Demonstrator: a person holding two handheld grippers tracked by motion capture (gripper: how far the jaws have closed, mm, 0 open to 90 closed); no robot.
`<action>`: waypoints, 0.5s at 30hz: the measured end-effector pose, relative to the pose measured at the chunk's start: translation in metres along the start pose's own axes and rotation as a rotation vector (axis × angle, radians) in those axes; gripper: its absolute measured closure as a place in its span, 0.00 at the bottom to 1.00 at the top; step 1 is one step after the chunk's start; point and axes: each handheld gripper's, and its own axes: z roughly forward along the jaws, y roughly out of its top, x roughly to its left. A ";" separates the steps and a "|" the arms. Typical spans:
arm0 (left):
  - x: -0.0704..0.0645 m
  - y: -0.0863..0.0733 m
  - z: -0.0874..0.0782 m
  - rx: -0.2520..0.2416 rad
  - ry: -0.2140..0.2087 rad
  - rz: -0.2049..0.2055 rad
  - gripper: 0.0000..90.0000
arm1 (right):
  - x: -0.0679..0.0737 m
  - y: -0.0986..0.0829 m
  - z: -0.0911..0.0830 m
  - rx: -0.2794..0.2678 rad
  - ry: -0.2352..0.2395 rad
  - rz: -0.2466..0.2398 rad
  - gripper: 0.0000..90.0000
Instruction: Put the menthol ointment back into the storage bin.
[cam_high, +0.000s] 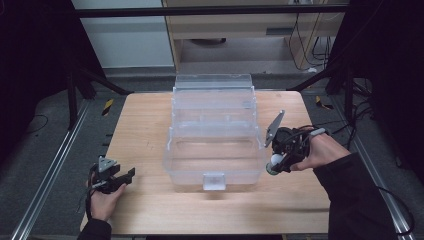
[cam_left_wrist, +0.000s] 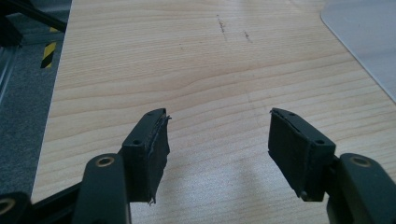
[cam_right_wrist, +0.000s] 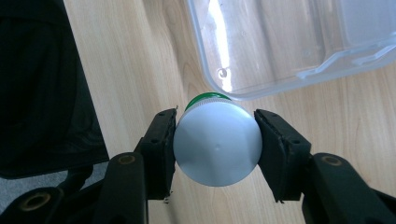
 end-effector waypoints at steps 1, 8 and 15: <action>0.000 0.000 0.000 0.000 0.000 0.000 0.42 | 0.000 0.002 -0.001 0.001 0.001 0.001 0.56; 0.000 0.000 0.000 -0.001 -0.001 0.000 0.42 | -0.006 0.013 -0.004 -0.009 0.003 -0.003 0.56; 0.000 0.000 -0.001 -0.003 -0.001 0.000 0.42 | -0.015 0.025 0.003 -0.015 0.005 -0.008 0.56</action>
